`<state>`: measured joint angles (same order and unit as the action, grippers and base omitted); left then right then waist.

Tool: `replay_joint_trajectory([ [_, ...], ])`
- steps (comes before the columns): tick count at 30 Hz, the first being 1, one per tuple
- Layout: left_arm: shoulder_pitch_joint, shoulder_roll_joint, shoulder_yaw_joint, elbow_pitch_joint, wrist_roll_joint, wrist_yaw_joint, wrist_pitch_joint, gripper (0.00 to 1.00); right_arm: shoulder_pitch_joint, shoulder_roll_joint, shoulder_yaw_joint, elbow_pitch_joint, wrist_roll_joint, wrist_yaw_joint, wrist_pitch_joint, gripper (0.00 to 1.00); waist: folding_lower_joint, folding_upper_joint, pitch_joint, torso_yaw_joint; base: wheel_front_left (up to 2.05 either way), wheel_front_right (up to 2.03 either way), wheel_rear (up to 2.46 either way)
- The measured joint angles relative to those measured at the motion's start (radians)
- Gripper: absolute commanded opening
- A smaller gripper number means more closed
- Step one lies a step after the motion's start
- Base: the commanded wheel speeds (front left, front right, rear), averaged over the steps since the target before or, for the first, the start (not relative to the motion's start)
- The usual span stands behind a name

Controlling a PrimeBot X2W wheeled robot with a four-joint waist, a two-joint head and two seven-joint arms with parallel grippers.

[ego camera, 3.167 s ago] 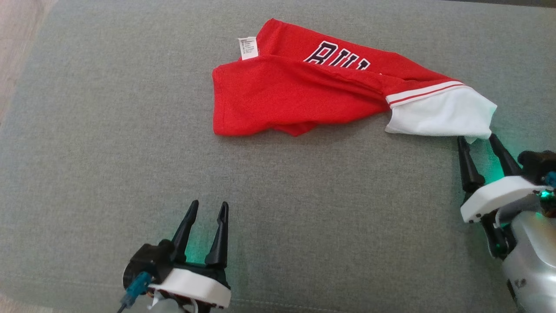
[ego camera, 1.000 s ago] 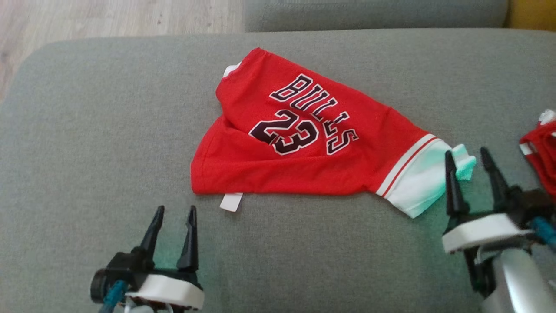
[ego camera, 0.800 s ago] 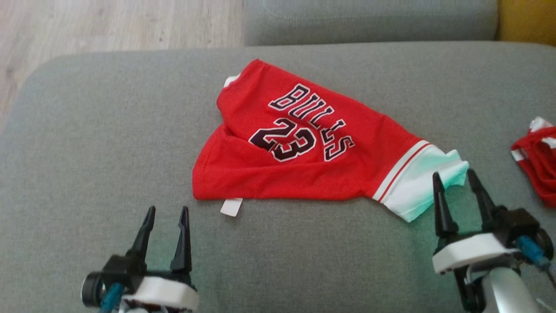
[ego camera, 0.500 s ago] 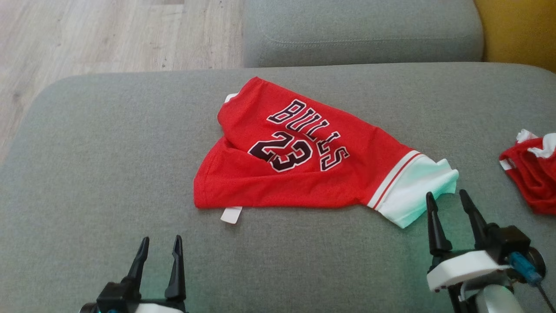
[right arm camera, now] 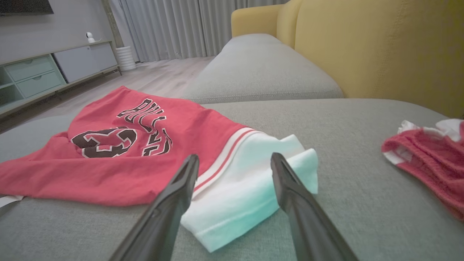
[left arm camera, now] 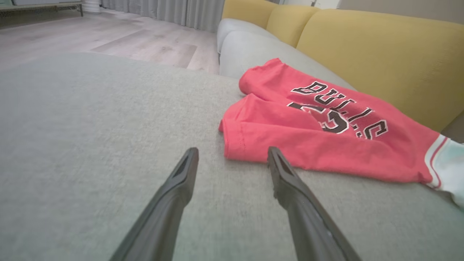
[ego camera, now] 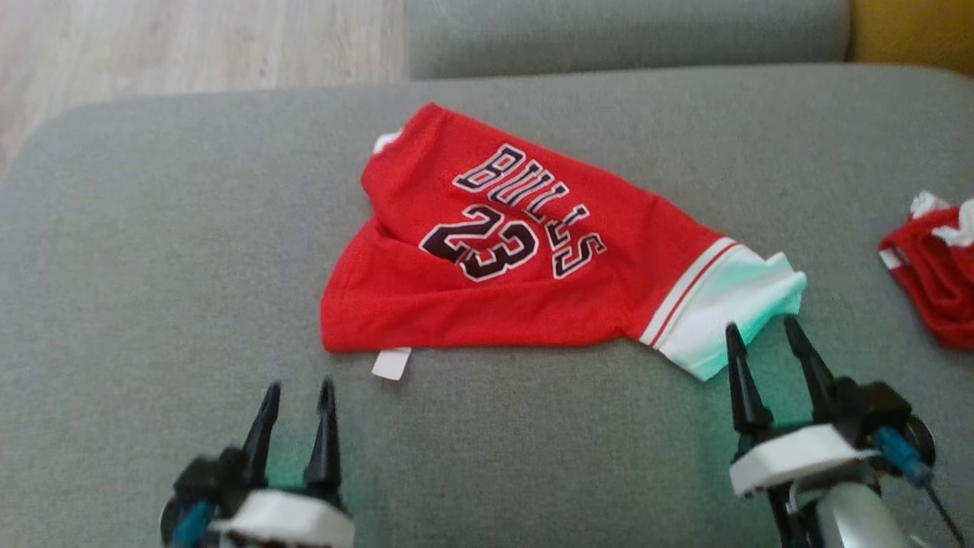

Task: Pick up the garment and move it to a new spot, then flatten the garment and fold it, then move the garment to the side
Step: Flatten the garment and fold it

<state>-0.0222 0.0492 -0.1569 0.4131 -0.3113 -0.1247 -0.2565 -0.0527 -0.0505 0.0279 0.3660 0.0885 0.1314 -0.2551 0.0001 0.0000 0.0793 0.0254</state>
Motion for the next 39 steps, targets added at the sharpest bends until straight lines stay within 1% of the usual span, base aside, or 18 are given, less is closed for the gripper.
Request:
replay_joint_trajectory([
  [5,-0.119,0.001,-0.080,0.047,-0.107,0.000,0.000,1.00,-0.065,-0.006,0.016,-0.017,0.008,0.000,0.000,1.00,0.0002,0.0000,0.070,-0.023,0.00,0.00,0.00],
  [9,-0.163,0.012,-0.098,0.075,-0.170,-0.007,0.000,1.00,-0.081,-0.018,0.017,-0.026,0.008,0.000,0.000,1.00,0.0002,0.0000,0.117,-0.045,0.00,0.00,0.00],
  [14,-0.186,0.027,-0.076,0.122,-0.178,-0.007,0.000,1.00,-0.086,-0.022,0.007,-0.030,0.008,0.000,0.000,1.00,0.0001,0.0000,0.154,-0.068,0.00,0.00,0.00],
  [21,-0.209,0.024,-0.059,0.163,-0.182,-0.007,0.000,1.00,-0.108,-0.022,0.004,-0.035,0.009,0.000,0.000,1.00,0.0000,0.0000,0.172,-0.076,0.00,0.00,0.00],
  [25,-0.229,0.014,-0.016,0.181,-0.176,-0.007,-0.002,1.00,-0.109,-0.022,0.005,-0.034,0.017,0.000,0.000,1.00,-0.0001,0.0000,0.183,-0.076,0.00,0.00,0.00],
  [30,-0.239,0.017,-0.053,0.182,-0.196,-0.006,-0.007,1.00,-0.127,-0.021,0.008,-0.033,0.017,0.000,0.000,1.00,-0.0001,0.0000,0.194,-0.079,0.00,0.00,0.00],
  [33,-0.241,0.031,-0.105,0.173,-0.243,-0.002,-0.009,1.00,-0.127,-0.021,0.008,-0.030,0.017,0.000,0.000,1.00,-0.0001,0.0000,0.196,-0.080,0.00,0.00,0.00],
  [34,-0.241,0.036,-0.121,0.165,-0.262,-0.001,-0.009,0.82,-0.127,-0.022,0.008,-0.029,0.017,0.000,0.000,1.00,-0.0001,0.0000,0.196,-0.080,0.00,0.00,0.00],
  [35,-0.242,0.041,-0.140,0.162,-0.280,-0.001,-0.009,0.38,-0.127,-0.022,0.008,-0.029,0.017,0.000,0.000,1.00,-0.0001,0.0000,0.197,-0.080,0.00,0.00,0.00],
  [36,-0.242,0.044,-0.153,0.161,-0.293,-0.001,-0.009,0.00,-0.127,-0.022,0.008,-0.028,0.017,0.000,0.000,1.00,-0.0001,0.0000,0.197,-0.080,0.00,0.00,0.00],
  [39,-0.241,0.059,-0.194,0.156,-0.327,0.002,-0.009,0.00,-0.127,-0.022,0.006,-0.021,0.018,0.000,0.000,1.00,-0.0001,0.0000,0.194,-0.080,0.00,0.00,0.00],
])
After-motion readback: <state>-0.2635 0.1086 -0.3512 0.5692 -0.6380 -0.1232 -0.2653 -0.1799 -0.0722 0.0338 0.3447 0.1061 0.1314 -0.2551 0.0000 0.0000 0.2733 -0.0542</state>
